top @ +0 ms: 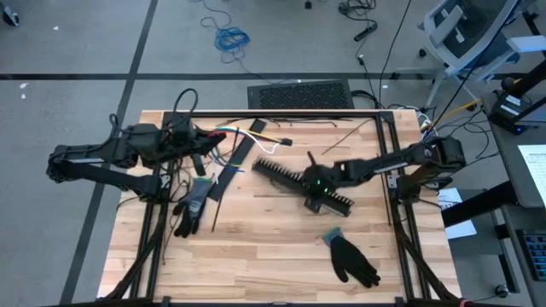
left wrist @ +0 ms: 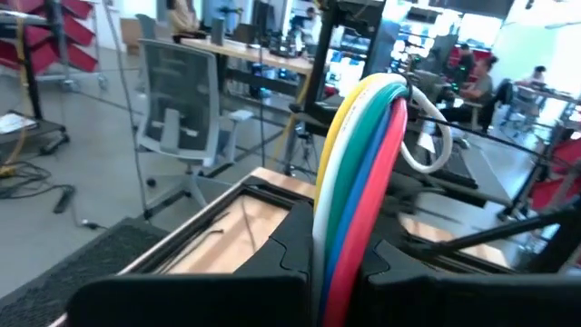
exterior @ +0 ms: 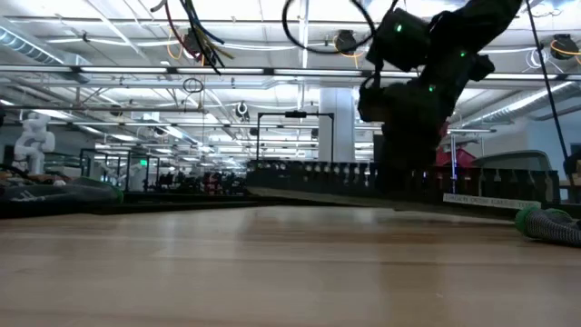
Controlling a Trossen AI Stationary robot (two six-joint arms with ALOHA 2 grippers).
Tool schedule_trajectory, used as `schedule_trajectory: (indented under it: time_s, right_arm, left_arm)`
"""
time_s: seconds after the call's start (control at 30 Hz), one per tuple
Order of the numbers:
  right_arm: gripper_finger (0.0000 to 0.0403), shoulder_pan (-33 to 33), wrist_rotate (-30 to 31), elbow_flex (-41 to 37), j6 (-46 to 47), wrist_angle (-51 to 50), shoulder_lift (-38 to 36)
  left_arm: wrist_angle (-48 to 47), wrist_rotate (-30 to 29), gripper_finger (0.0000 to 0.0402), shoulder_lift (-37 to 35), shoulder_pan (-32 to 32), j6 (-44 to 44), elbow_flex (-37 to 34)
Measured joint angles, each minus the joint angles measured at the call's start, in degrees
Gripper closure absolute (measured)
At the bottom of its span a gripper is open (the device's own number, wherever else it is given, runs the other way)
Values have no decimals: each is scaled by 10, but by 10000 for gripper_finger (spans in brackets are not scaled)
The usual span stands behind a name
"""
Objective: Ziptie cables
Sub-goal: Put the ziptied cable wires into the cable duct
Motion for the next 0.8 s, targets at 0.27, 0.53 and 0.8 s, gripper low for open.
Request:
schedule_trajectory:
  time_s: [0.27,0.53,0.8]
  right_arm:
    - [403,124,-48,60,14,6,73]
    - [403,141,-91,185,-116,-86,165]
    - [403,133,-75,208,-116,-113,171]
  left_arm:
    - [-3,-10,382,-6,0,2,0]
    - [-3,-10,382,-5,0,1,-1]
    - [-3,-10,382,-4,0,-2,-1]
